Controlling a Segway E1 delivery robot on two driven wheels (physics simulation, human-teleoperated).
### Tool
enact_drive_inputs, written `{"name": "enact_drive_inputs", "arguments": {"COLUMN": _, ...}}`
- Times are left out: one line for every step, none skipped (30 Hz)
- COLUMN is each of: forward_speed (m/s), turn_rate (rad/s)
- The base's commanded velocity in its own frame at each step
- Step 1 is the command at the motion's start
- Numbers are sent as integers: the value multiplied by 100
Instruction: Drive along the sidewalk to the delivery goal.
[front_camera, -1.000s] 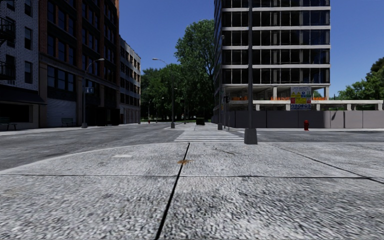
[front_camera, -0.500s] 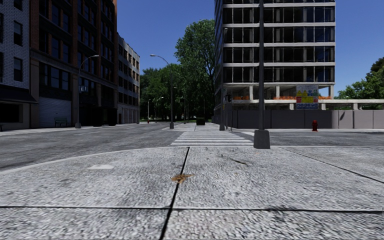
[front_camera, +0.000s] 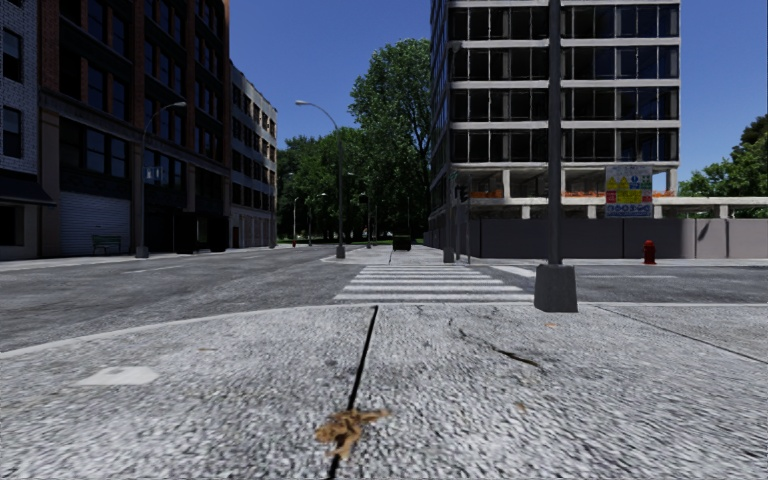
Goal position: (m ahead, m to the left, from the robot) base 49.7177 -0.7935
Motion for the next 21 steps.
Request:
{"name": "enact_drive_inputs", "arguments": {"forward_speed": 200, "turn_rate": -45}}
{"name": "enact_drive_inputs", "arguments": {"forward_speed": 200, "turn_rate": -46}}
{"name": "enact_drive_inputs", "arguments": {"forward_speed": 200, "turn_rate": -46}}
{"name": "enact_drive_inputs", "arguments": {"forward_speed": 200, "turn_rate": -44}}
{"name": "enact_drive_inputs", "arguments": {"forward_speed": 200, "turn_rate": -25}}
{"name": "enact_drive_inputs", "arguments": {"forward_speed": 200, "turn_rate": -2}}
{"name": "enact_drive_inputs", "arguments": {"forward_speed": 200, "turn_rate": 0}}
{"name": "enact_drive_inputs", "arguments": {"forward_speed": 200, "turn_rate": 0}}
{"name": "enact_drive_inputs", "arguments": {"forward_speed": 200, "turn_rate": 0}}
{"name": "enact_drive_inputs", "arguments": {"forward_speed": 200, "turn_rate": 0}}
{"name": "enact_drive_inputs", "arguments": {"forward_speed": 200, "turn_rate": 0}}
{"name": "enact_drive_inputs", "arguments": {"forward_speed": 200, "turn_rate": 0}}
{"name": "enact_drive_inputs", "arguments": {"forward_speed": 200, "turn_rate": 0}}
{"name": "enact_drive_inputs", "arguments": {"forward_speed": 200, "turn_rate": 0}}
{"name": "enact_drive_inputs", "arguments": {"forward_speed": 200, "turn_rate": 0}}
{"name": "enact_drive_inputs", "arguments": {"forward_speed": 200, "turn_rate": 0}}
{"name": "enact_drive_inputs", "arguments": {"forward_speed": 200, "turn_rate": 0}}
{"name": "enact_drive_inputs", "arguments": {"forward_speed": 200, "turn_rate": 0}}
{"name": "enact_drive_inputs", "arguments": {"forward_speed": 200, "turn_rate": -4}}
{"name": "enact_drive_inputs", "arguments": {"forward_speed": 200, "turn_rate": -18}}
{"name": "enact_drive_inputs", "arguments": {"forward_speed": 200, "turn_rate": -23}}
